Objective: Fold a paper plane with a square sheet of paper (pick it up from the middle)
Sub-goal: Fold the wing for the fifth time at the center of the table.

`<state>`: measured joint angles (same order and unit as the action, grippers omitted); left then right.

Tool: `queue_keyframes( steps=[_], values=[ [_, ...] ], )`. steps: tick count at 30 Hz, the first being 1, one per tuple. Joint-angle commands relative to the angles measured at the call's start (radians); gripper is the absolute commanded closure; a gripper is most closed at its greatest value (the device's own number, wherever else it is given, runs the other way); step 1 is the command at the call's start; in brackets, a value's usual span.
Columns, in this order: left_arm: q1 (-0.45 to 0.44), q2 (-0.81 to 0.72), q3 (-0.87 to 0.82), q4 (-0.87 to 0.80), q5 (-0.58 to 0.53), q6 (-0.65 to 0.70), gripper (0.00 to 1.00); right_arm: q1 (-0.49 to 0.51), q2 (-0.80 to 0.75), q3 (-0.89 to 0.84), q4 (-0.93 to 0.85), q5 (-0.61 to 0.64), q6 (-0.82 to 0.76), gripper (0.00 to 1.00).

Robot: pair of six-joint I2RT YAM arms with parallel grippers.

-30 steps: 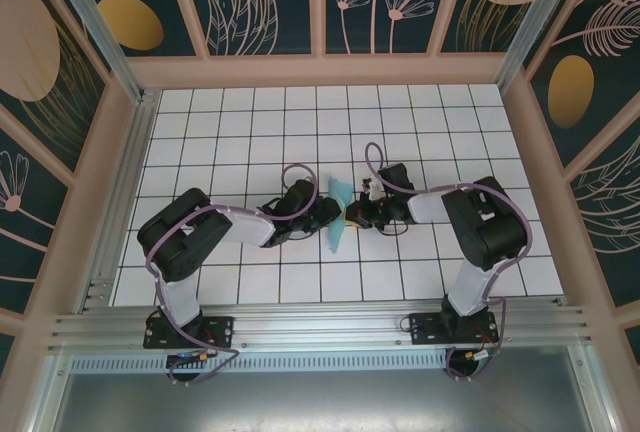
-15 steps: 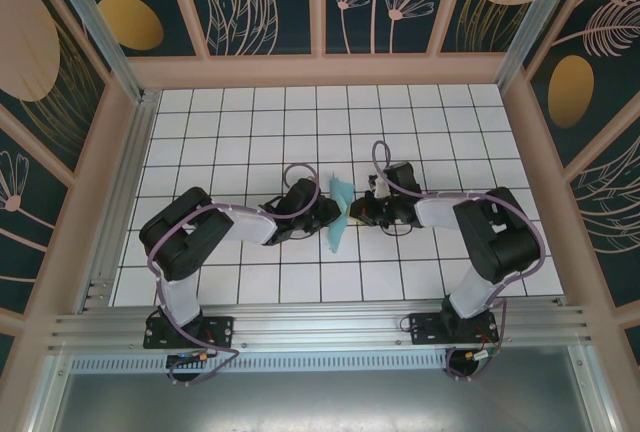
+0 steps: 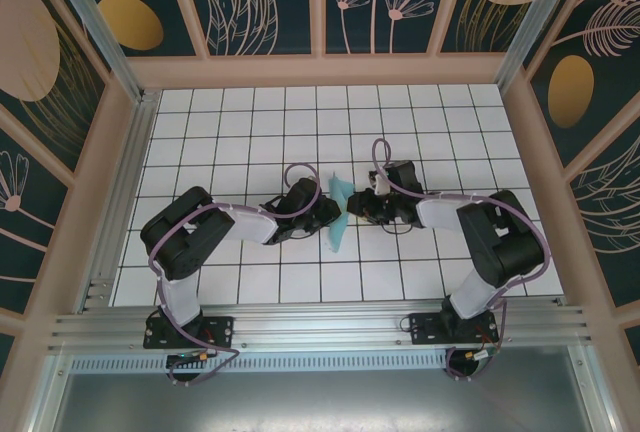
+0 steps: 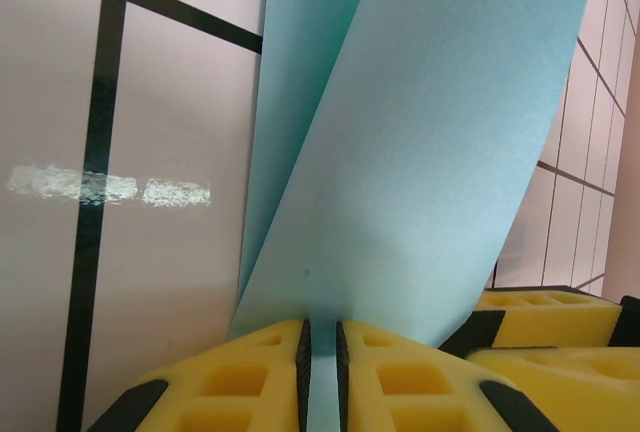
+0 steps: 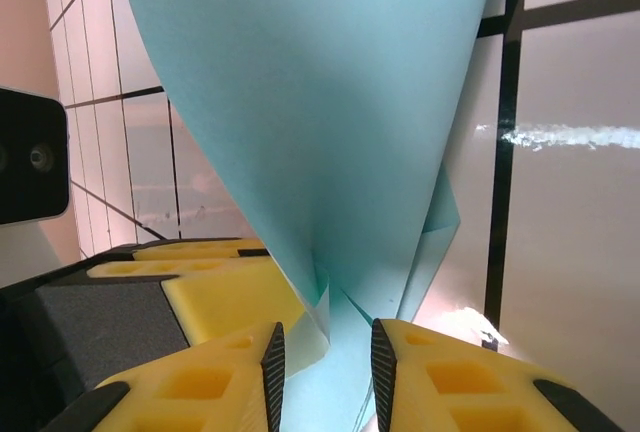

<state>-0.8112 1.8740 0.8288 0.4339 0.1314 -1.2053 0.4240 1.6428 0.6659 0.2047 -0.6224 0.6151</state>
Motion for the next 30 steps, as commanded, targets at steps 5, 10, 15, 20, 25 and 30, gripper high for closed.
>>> queue_keyframes(
  steps=[5,10,15,20,25,30],
  values=[
    [0.006,0.016,0.022,-0.033,0.013,0.022,0.82,-0.008,0.062,0.049,0.025,-0.03,-0.055,0.69],
    [0.006,0.014,0.023,-0.037,0.017,0.026,0.82,-0.008,0.092,0.073,0.035,-0.048,-0.07,0.74],
    [0.006,0.012,0.024,-0.041,0.017,0.029,0.82,-0.008,0.12,0.085,0.044,-0.054,-0.075,0.79],
    [0.006,0.003,0.021,-0.049,0.013,0.034,0.81,-0.008,0.122,0.084,0.042,-0.043,-0.085,0.92],
    [0.007,-0.067,-0.014,-0.069,-0.008,0.056,0.71,-0.007,0.12,0.071,0.034,-0.016,-0.088,0.94],
    [-0.009,-0.188,-0.129,-0.022,-0.022,0.077,0.6,-0.008,0.101,0.059,0.046,0.018,-0.057,0.94]
  ],
)
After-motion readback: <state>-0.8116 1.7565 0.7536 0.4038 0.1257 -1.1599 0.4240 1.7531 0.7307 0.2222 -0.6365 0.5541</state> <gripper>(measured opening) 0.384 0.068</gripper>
